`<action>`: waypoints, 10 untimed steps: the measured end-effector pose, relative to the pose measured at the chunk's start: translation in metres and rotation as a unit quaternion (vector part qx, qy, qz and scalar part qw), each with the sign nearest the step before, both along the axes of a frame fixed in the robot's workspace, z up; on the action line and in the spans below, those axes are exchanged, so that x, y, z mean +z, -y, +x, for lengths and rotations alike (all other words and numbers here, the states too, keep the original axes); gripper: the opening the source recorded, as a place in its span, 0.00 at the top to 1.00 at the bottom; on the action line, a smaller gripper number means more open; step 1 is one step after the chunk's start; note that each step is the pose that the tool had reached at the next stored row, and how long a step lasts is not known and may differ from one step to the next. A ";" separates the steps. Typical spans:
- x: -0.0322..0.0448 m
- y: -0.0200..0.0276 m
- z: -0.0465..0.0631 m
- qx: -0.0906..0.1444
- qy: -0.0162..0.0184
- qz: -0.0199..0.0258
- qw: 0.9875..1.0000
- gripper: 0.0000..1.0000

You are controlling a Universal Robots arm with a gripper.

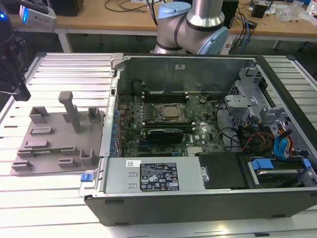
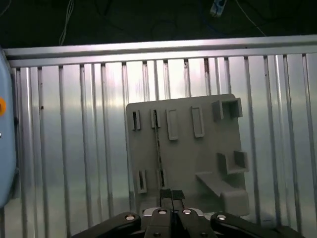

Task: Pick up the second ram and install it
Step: 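Pick up the second ram and move it above second insertion slot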

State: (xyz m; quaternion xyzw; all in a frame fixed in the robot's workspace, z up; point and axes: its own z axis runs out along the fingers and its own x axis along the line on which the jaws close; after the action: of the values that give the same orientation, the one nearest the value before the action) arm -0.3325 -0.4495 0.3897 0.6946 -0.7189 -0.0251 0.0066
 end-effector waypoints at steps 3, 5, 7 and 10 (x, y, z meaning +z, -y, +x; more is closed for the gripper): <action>0.0000 0.0000 0.000 0.037 0.000 0.000 0.999 0.92; 0.0000 0.0000 0.000 0.062 0.000 0.000 0.998 0.92; 0.0000 0.0000 0.000 0.067 0.000 0.000 0.998 0.92; 0.0000 0.0000 0.000 0.068 0.000 0.000 0.998 0.91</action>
State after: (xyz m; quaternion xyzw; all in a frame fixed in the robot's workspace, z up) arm -0.3325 -0.4495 0.3897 0.7417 -0.6702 -0.0245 0.0083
